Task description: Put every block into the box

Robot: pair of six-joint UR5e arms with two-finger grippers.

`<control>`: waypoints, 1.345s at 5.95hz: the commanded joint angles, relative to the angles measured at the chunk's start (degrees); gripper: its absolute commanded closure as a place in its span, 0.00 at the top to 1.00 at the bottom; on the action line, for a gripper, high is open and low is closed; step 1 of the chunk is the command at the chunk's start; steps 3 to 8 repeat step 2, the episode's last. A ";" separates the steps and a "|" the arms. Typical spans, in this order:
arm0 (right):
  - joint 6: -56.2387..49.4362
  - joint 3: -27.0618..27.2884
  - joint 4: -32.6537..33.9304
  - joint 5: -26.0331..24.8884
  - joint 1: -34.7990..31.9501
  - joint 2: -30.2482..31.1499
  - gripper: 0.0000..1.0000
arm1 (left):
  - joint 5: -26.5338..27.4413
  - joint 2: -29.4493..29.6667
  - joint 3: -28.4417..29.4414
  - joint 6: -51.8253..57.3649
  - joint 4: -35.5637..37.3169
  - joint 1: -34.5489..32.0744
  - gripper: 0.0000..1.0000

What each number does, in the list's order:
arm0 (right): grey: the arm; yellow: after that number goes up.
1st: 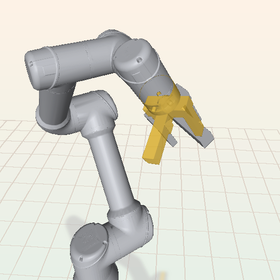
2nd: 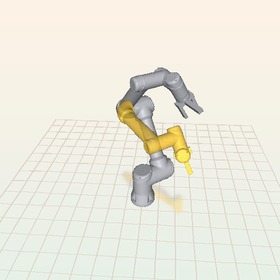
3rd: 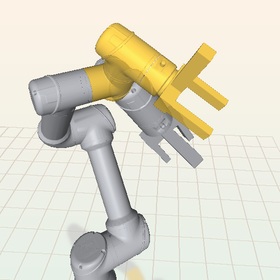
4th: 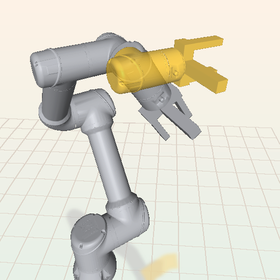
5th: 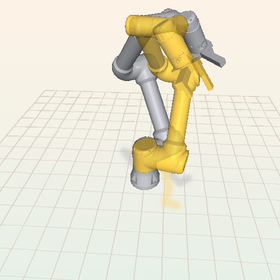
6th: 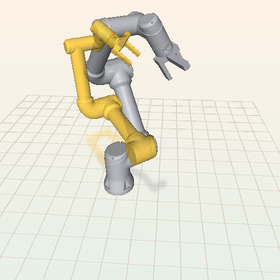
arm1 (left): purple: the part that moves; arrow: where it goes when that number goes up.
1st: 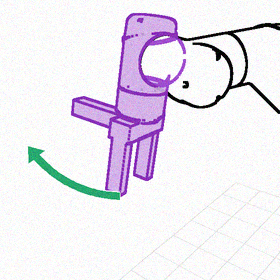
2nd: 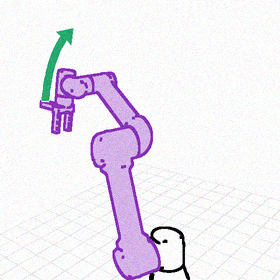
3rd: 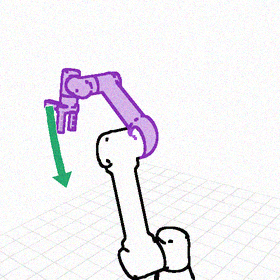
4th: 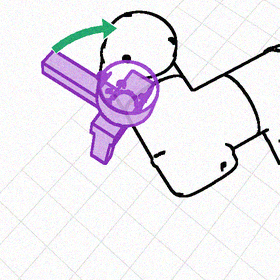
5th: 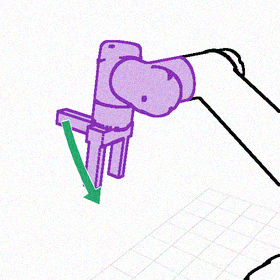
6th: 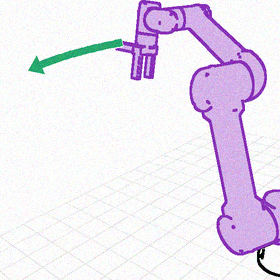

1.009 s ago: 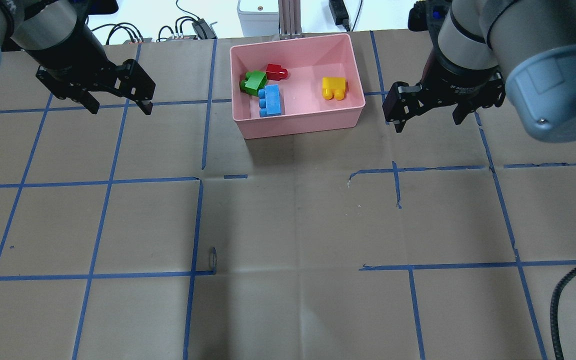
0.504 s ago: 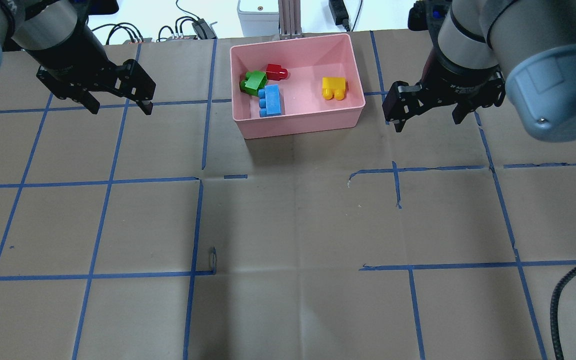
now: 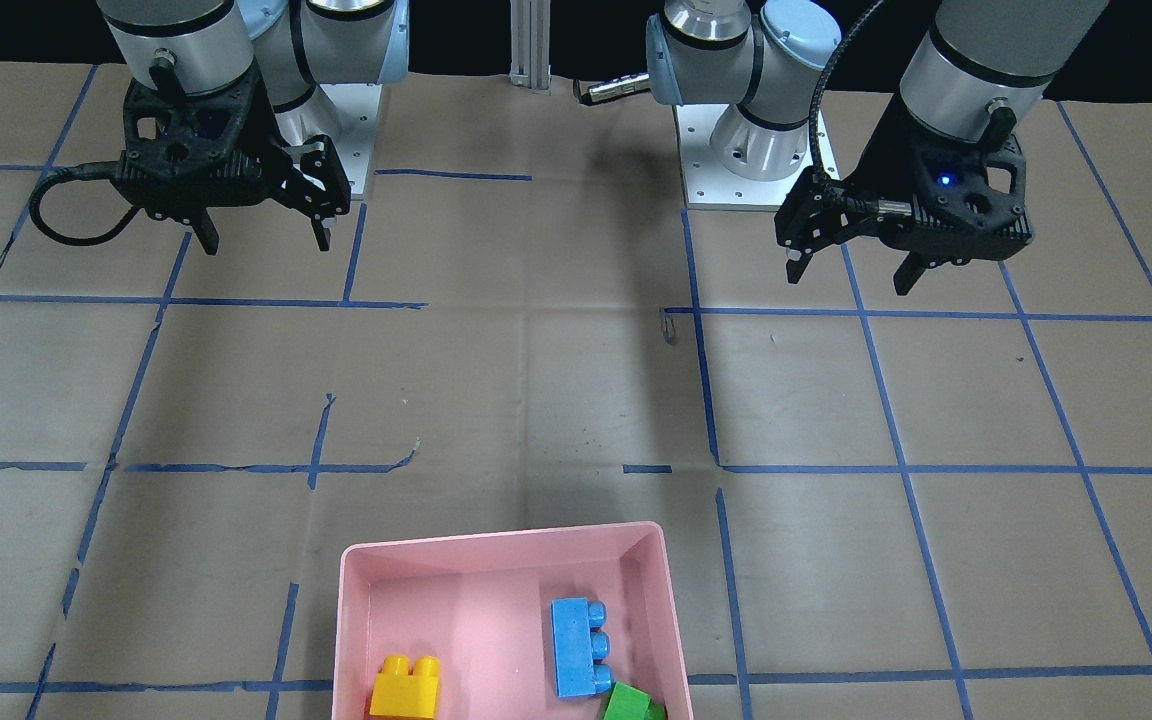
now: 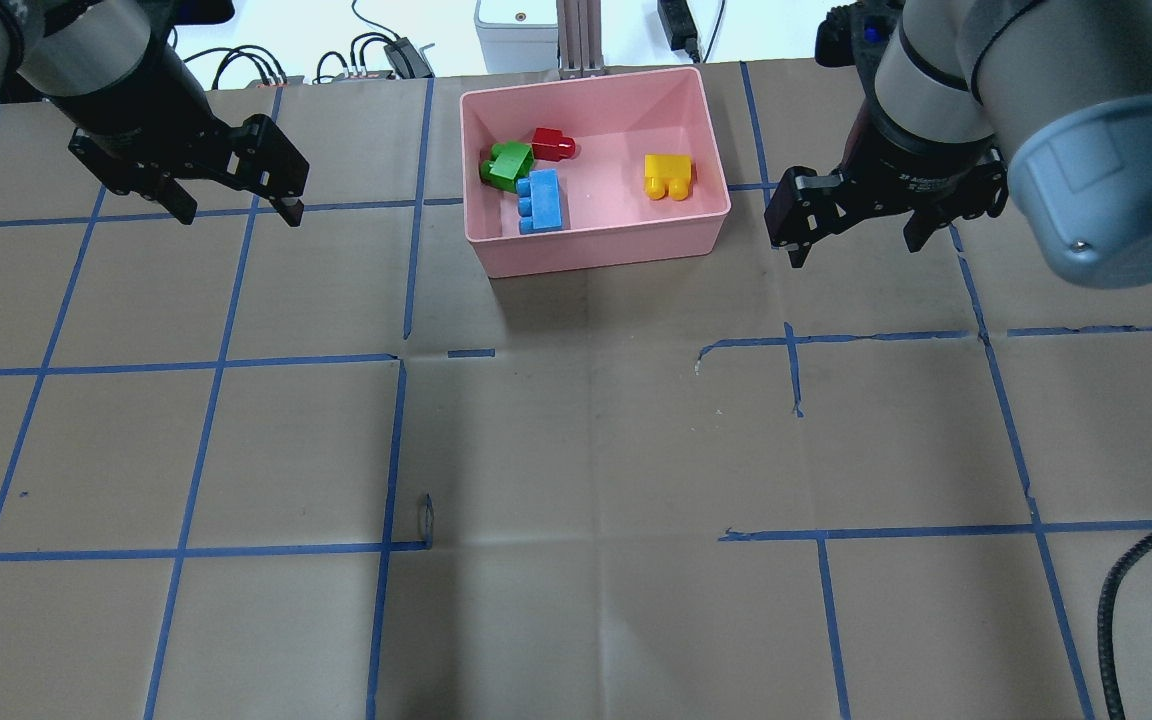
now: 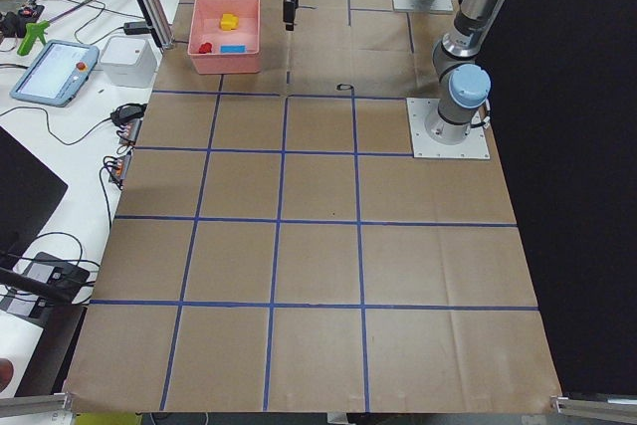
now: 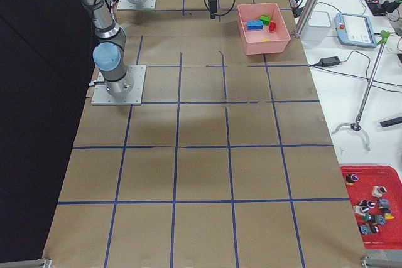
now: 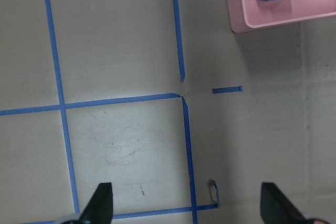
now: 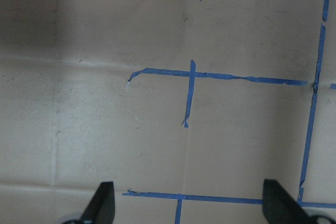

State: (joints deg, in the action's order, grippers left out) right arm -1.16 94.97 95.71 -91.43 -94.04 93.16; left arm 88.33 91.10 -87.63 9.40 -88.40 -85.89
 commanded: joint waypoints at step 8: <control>0.02 0.04 0.01 0.02 0.00 0.00 1.00 | -0.09 0.48 0.53 0.00 -0.02 -0.06 0.99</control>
